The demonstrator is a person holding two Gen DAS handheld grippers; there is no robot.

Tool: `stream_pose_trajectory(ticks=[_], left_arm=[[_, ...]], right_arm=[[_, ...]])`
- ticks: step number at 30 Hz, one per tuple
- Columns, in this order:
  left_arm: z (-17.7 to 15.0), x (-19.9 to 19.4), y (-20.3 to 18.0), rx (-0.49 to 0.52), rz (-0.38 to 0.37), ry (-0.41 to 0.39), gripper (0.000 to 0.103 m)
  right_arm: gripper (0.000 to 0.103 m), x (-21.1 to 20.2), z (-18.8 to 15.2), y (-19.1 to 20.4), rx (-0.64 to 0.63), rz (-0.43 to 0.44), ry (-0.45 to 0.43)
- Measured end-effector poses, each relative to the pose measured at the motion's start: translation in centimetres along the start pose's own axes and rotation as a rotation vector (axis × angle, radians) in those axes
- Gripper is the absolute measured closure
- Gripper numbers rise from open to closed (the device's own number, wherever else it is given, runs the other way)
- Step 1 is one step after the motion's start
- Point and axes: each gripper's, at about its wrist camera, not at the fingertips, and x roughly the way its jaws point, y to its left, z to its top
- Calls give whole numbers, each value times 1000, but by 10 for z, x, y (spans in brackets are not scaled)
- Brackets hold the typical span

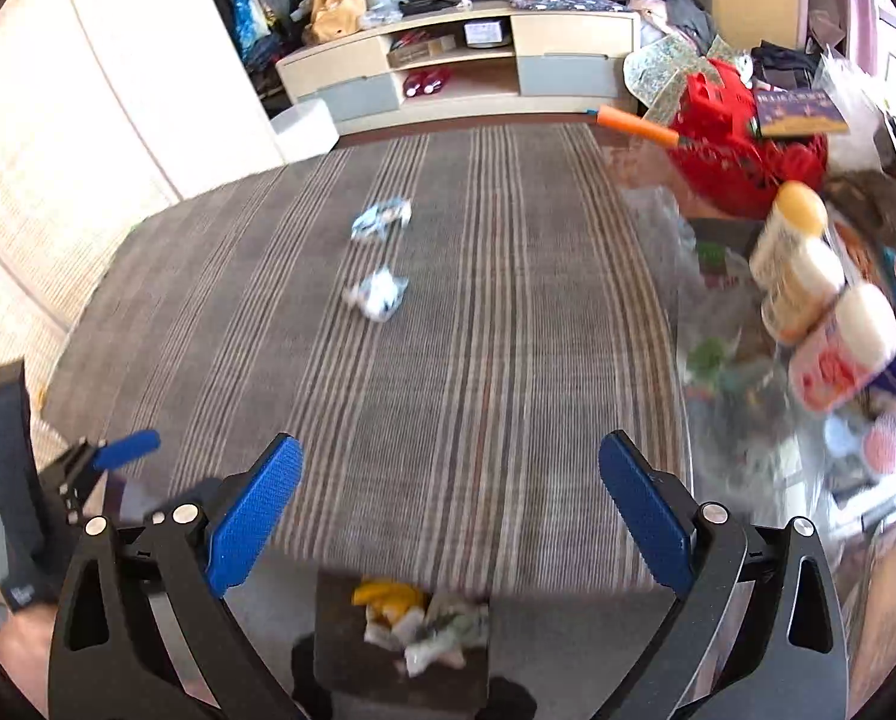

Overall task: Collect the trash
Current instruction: 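Grasp a blue-white wrapper with the right tool while the left tool grasps another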

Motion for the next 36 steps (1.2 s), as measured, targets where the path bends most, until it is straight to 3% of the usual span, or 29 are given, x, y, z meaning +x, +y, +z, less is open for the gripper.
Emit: stream_pose_trajectory(ticks=[8,11,16,17,19,25,29,32,36], left_arm=[[58,52,14,1,40,-7,8],[75,66,12,17,37,-8,11],[92,87,17,27,47,14,37],[94,90,19,34,52,17,38],[96,93,22,30,50,15,38],[102,100,24,29,10,11,38],[103,108,21,37,-1,19,38],[107,114,18,43,-7,13,38],[114,125,12,23,-42,15,38]], right_arm=[[3,78,76,-3,35,11,2],[8,106,95,-6,57,51,18],[43,145,121,4,62,162,50],[46,152,123,7,59,180,58],[62,166,127,16,53,221,82],[67,188,137,41,0,263,76],[69,205,143,55,-44,219,106],[93,212,143,61,-82,183,130],[97,201,144,53,-107,143,107]])
